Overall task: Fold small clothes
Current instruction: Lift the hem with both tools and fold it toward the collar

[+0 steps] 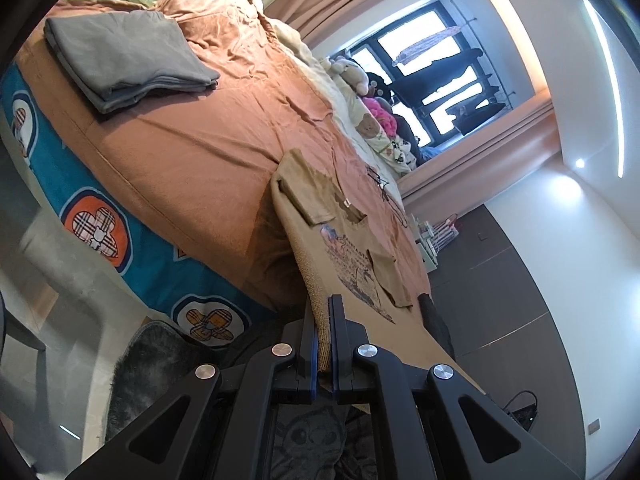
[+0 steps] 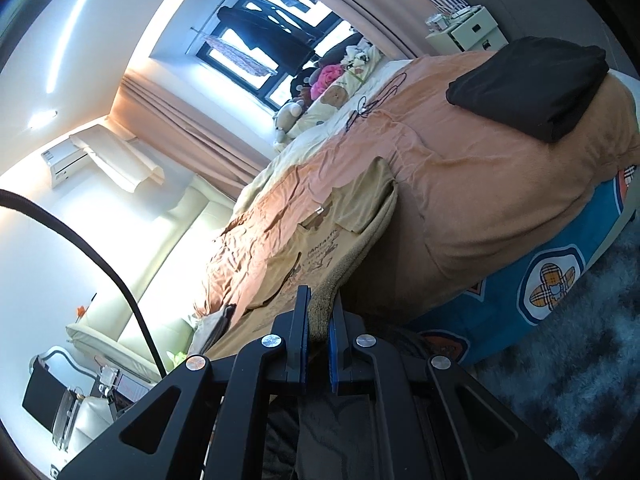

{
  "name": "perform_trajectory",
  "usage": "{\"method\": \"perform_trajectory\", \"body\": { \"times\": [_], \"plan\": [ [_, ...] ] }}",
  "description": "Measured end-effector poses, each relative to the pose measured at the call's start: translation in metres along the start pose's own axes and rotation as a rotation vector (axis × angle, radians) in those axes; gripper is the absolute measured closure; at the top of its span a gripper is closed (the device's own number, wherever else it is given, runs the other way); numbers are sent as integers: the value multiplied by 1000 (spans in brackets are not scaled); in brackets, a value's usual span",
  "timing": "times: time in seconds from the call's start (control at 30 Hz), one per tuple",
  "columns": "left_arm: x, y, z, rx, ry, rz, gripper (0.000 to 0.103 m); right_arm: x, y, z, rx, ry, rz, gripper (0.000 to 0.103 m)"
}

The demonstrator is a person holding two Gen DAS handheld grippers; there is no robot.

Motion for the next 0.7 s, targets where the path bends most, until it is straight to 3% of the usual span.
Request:
{"method": "perform_trajectory", "body": {
  "times": [0.4, 0.7],
  "plan": [
    [2, 0, -5, 9, 0, 0, 100, -4, -13, 12, -29, -29, 24, 99],
    [-29, -23, 7, 18, -8, 39, 100, -30, -13, 32, -27, -43, -13, 99]
  ]
}}
Point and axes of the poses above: each gripper's, at about its wrist camera, not at the fingertips, and z roughly the way its jaws point, y to its left, x to its underside, the point moved 10 cm from there along z, roughly the way its jaws point, and after that the axes turned 7 degrees about -z, right-handed, at the moved point
